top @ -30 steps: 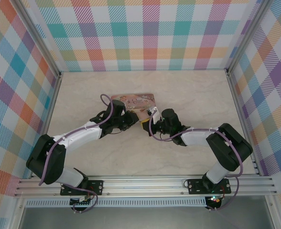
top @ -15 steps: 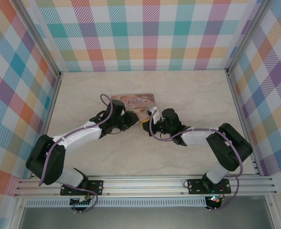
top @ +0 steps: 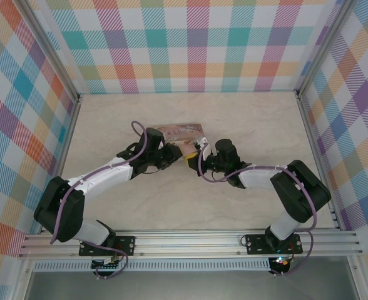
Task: Unlock the padlock with the key
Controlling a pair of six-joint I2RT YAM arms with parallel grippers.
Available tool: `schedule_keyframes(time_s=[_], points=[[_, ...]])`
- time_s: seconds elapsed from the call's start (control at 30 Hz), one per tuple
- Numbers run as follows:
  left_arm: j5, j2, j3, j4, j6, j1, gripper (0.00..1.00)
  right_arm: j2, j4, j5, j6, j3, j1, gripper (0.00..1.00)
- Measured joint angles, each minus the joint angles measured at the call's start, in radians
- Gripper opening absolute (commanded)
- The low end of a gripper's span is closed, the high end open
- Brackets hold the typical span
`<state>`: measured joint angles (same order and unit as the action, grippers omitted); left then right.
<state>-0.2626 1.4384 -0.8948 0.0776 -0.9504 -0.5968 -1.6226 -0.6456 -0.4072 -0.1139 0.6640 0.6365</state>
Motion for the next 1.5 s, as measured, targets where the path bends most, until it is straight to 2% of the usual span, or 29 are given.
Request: schedule_keyframes(time_s=[0.97, 1.37, 1.5], points=[[-0.008, 0.015, -0.005, -0.006, 0.001, 0.005, 0.11, -0.051, -0.047, -0.038, -0.011, 0.033, -0.006, 0.0], [0.002, 0.124, -0.005, -0.077, 0.004, 0.006, 0.11, -0.141, -0.08, -0.009, -0.081, 0.035, -0.014, 0.0], [0.001, 0.159, -0.005, -0.089, 0.004, 0.011, 0.14, -0.187, -0.113, -0.005, -0.1, 0.035, -0.015, 0.0]])
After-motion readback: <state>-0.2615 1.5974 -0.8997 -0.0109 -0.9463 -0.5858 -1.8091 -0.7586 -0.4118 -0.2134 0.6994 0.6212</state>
